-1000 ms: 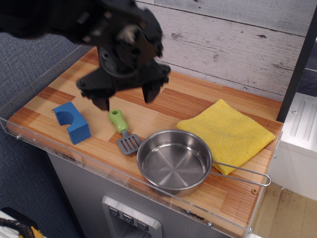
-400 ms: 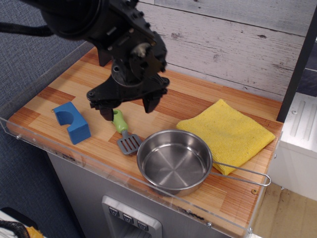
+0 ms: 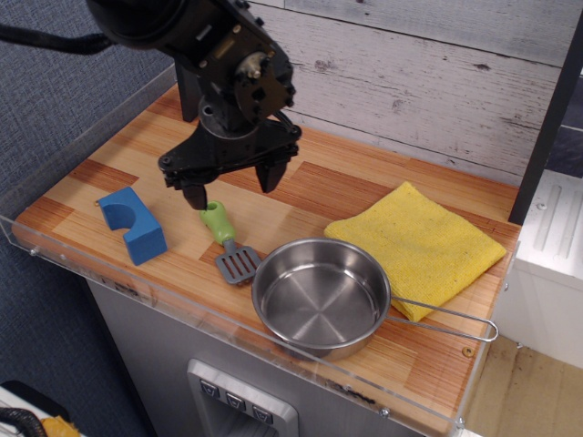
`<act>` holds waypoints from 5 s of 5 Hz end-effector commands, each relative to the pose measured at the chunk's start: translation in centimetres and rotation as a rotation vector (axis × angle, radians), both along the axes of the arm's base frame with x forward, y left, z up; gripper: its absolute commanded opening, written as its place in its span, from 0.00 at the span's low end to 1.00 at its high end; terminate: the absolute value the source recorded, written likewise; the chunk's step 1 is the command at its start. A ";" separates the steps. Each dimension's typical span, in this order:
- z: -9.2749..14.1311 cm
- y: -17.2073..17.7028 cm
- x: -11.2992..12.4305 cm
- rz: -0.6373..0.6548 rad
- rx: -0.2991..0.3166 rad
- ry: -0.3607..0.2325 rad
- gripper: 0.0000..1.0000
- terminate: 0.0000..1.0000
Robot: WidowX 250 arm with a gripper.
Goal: Place the spatula on the yellow towel
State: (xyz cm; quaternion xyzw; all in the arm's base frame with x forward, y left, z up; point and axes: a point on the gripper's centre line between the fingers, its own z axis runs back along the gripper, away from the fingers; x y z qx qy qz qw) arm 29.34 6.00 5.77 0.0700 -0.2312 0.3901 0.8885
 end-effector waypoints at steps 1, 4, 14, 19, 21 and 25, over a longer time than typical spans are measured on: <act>-0.1 -0.4 0.5 -0.036 0.002 0.004 1.00 0.00; -1.6 0.0 -1.1 -0.089 0.082 0.079 1.00 0.00; 4.2 2.4 -2.4 -0.097 0.153 -0.144 0.00 0.00; 7.8 -9.1 6.6 -0.414 0.010 -0.227 0.00 0.00; 5.4 -13.5 7.0 -0.503 -0.008 -0.182 0.00 0.00; -2.8 -14.1 4.6 -0.557 0.008 -0.019 0.00 0.00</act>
